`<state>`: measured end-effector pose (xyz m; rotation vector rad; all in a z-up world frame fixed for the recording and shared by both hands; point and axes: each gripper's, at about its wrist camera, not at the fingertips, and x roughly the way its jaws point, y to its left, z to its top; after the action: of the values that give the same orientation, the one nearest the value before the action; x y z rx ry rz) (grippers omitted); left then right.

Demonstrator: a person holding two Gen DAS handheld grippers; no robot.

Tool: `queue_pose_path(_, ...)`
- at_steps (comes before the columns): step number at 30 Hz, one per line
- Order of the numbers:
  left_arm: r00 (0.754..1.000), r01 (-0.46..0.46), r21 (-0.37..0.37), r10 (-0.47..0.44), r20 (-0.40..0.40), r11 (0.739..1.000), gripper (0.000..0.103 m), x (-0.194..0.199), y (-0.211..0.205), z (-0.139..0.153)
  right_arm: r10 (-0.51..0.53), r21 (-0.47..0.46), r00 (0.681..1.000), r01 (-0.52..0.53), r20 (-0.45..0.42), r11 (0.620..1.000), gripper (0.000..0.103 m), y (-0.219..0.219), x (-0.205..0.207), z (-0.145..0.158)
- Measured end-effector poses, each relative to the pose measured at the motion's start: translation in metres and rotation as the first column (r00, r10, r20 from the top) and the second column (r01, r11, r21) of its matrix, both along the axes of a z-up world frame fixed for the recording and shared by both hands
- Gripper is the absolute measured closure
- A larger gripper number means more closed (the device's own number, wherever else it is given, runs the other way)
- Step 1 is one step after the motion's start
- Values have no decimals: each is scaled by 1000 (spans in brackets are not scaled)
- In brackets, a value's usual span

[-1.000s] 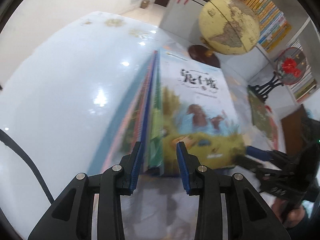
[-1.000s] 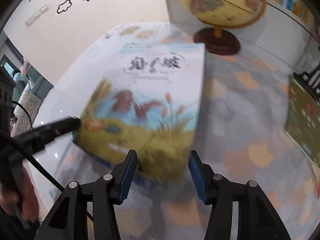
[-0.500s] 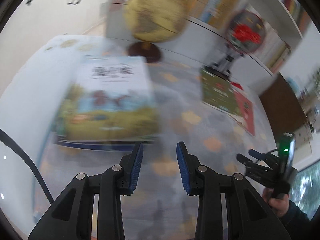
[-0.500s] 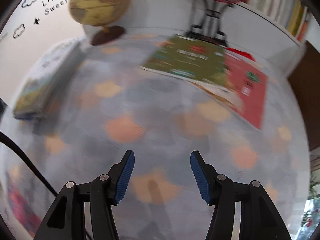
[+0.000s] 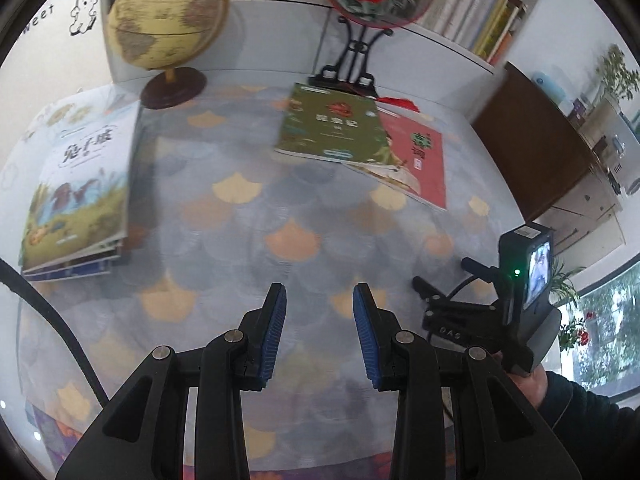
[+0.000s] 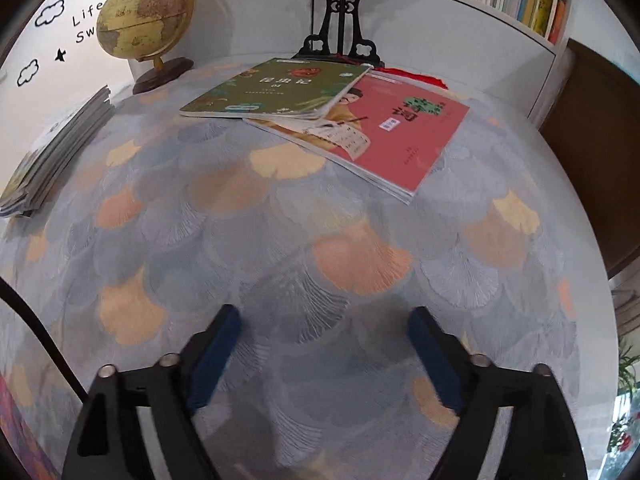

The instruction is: Organize books

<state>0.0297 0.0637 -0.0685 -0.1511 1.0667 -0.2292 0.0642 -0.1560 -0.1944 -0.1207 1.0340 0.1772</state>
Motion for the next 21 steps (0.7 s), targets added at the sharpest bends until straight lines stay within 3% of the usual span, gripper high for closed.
queue_pose_path(3,1000,5,0,-5,1,1000,71,-1,-12,0,-6,12,1000,6,-15,1000,0,-6,-2,-4)
queue_pose_path(12,1000,-6,2,6,-4,1000,71,-3,-29,0,40,12,999,-40,24,999,0,-8,-8,-8)
queue_pose_path(15,1000,-17,1,17,3,1000,71,-2,-27,3,28,29,996,-31,84,999,0,-10,-17,-10)
queue_pose_path(21,999,-45,19,45,25,999,71,0,-22,9,31,28,996,-33,78,999,0,-9,-16,-9)
